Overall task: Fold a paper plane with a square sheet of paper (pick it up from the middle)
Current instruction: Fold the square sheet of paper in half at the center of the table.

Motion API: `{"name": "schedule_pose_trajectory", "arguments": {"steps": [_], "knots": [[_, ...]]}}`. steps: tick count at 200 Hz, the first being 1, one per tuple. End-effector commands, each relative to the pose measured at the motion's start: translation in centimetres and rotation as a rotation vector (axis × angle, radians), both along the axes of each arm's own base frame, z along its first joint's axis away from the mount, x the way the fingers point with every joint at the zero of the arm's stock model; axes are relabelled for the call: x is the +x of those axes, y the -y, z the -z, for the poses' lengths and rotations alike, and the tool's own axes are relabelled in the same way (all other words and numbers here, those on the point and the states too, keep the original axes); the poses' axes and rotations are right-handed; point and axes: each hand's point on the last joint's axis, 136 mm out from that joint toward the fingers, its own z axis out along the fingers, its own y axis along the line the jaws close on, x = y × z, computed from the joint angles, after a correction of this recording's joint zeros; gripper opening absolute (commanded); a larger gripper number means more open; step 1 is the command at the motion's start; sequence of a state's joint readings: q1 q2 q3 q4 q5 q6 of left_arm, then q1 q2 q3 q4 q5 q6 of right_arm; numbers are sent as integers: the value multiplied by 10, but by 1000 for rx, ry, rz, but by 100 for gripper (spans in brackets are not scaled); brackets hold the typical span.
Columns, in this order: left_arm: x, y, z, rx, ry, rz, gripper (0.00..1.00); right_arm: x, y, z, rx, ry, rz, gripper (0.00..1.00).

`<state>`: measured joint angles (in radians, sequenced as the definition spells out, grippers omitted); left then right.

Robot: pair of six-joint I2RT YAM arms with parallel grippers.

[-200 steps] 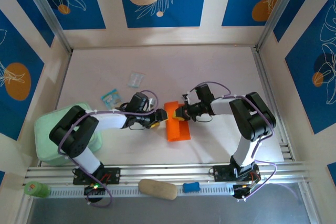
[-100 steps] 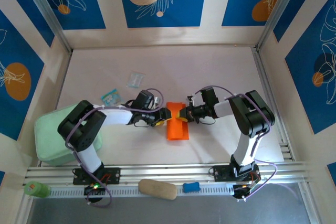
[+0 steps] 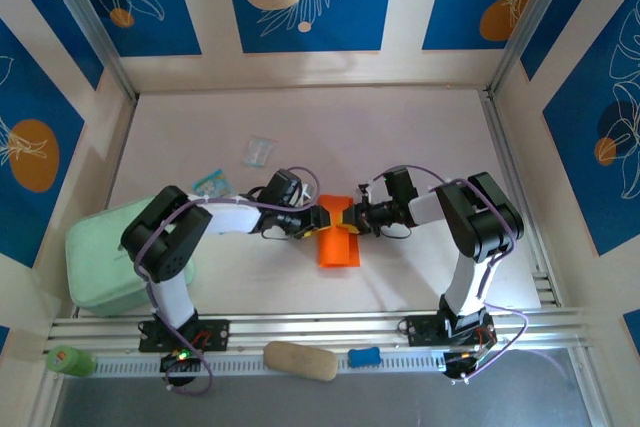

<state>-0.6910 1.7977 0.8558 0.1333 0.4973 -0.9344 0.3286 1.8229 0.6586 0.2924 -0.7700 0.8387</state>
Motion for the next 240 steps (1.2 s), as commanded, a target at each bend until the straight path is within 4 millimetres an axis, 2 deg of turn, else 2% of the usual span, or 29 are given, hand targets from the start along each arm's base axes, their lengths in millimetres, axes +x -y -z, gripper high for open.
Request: {"name": "schedule_pose_trajectory", "arguments": {"steps": [1,42,57,71,79,100,119,148,200,240], "knots": [[-9,8,10,22,-14,50,42,-1,1,-7,7,5,7,14],[-9,6,14,76,0,55,39,1,5,-13,-25,20,24,19],[-9,1,18,110,-4,46,38,1,8,-18,-45,36,38,24],[-9,-2,21,144,-8,41,37,3,15,-22,-90,53,61,27],[-9,-3,22,157,-9,41,37,4,22,-21,-138,53,83,30],[-9,-3,22,168,-7,31,37,1,42,-17,-270,55,117,32],[-8,-5,22,186,-4,20,37,-5,47,-18,-311,55,105,36],[-7,-3,20,194,7,21,38,-16,39,-16,-312,47,67,36],[-6,-5,21,256,21,8,43,-27,28,9,-386,-1,24,35],[-4,-7,19,289,42,-7,43,-26,16,6,-344,15,14,21]]}}
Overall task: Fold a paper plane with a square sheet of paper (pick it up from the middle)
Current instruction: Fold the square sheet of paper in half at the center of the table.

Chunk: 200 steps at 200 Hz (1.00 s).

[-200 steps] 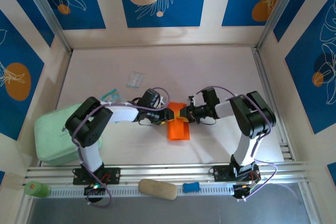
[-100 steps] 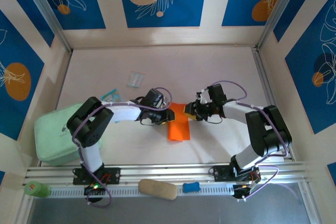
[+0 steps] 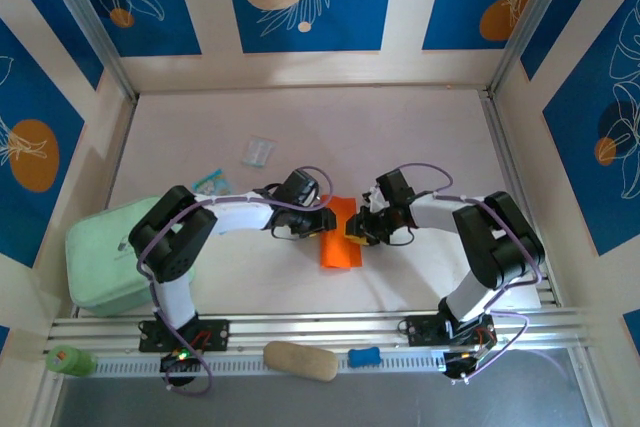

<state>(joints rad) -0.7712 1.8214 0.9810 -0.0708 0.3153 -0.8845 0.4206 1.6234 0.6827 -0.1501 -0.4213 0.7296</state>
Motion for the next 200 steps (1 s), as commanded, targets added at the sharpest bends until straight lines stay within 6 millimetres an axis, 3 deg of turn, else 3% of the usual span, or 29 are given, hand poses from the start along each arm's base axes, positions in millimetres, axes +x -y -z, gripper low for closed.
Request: {"name": "schedule_pose_trajectory", "arguments": {"steps": [1,41,68,101,127,200], "knots": [[-4,-14,14,106,-12,-22,43,4,-7,-6,22,17,-3,21],[-5,-14,16,138,-9,-17,43,6,-7,-8,23,25,3,20],[-5,-11,16,142,-6,-10,43,4,-7,1,17,2,3,15],[-1,-5,-8,73,64,3,51,-5,6,28,-63,-85,35,10],[0,-4,-23,-40,72,5,57,-7,0,31,21,-114,66,9],[-2,-26,-12,-72,21,-38,58,-3,-17,27,108,-129,73,9]]}}
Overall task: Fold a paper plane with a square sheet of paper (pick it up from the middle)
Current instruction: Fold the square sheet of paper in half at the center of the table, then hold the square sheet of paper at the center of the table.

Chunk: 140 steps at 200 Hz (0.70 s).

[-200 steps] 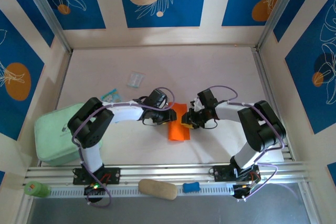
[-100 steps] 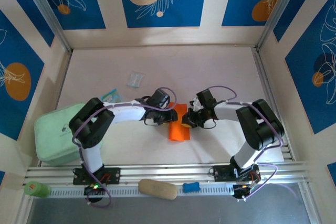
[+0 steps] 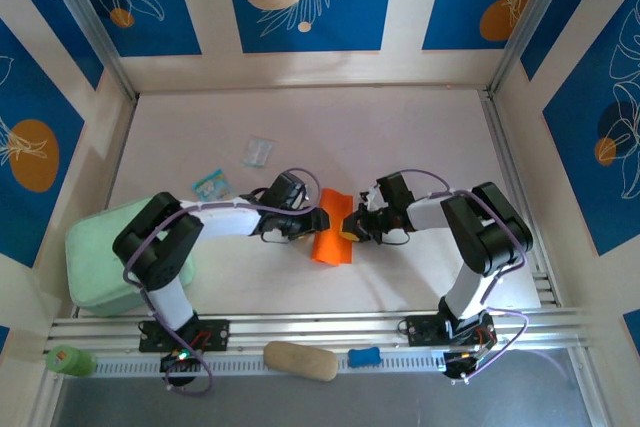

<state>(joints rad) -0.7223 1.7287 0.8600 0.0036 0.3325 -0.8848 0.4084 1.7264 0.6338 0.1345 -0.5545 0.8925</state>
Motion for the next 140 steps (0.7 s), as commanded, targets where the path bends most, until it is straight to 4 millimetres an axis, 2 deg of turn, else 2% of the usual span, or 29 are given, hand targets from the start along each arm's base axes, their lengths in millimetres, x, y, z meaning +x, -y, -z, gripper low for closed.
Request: {"name": "schedule_pose_trajectory", "arguments": {"steps": [1,29,79,98,118,140], "knots": [[-1,-2,-6,-30,-3,1,58,-15,2,22,-56,-81,3,9],[-1,1,-2,-40,-7,19,58,-16,6,22,-63,-77,-2,9],[4,23,-5,-129,1,88,53,-15,6,20,-53,-53,-30,9],[2,23,0,-125,-12,89,49,-12,5,15,-30,-35,-28,10],[0,15,9,-84,-30,67,46,-6,1,2,11,-2,-23,13],[0,6,17,-32,-38,36,44,0,4,-13,3,43,-3,21]]}}
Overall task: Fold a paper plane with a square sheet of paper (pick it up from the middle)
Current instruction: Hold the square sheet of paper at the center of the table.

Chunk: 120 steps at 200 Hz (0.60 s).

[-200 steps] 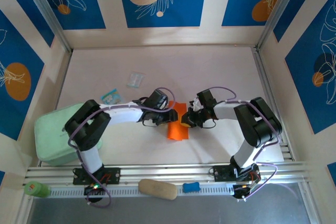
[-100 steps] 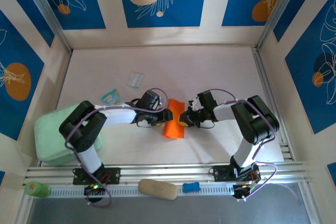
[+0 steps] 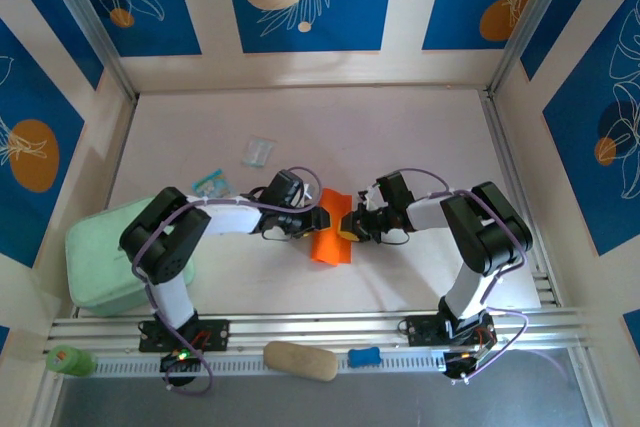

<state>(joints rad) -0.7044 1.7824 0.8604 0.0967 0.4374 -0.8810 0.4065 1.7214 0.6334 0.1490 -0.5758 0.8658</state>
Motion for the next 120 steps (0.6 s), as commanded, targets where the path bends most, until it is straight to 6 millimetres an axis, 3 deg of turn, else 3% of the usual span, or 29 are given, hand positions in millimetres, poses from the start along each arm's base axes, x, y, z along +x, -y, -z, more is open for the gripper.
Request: {"name": "schedule_pose_trajectory", "arguments": {"steps": [1,73,120], "knots": [[-2,-8,15,59,-16,-11,44,0,7,-8,-23,12,25,21],[-1,-18,21,192,-15,-68,43,3,67,-1,-168,4,221,24],[1,-25,27,273,-24,-95,43,3,79,-3,-170,3,255,24]]}}
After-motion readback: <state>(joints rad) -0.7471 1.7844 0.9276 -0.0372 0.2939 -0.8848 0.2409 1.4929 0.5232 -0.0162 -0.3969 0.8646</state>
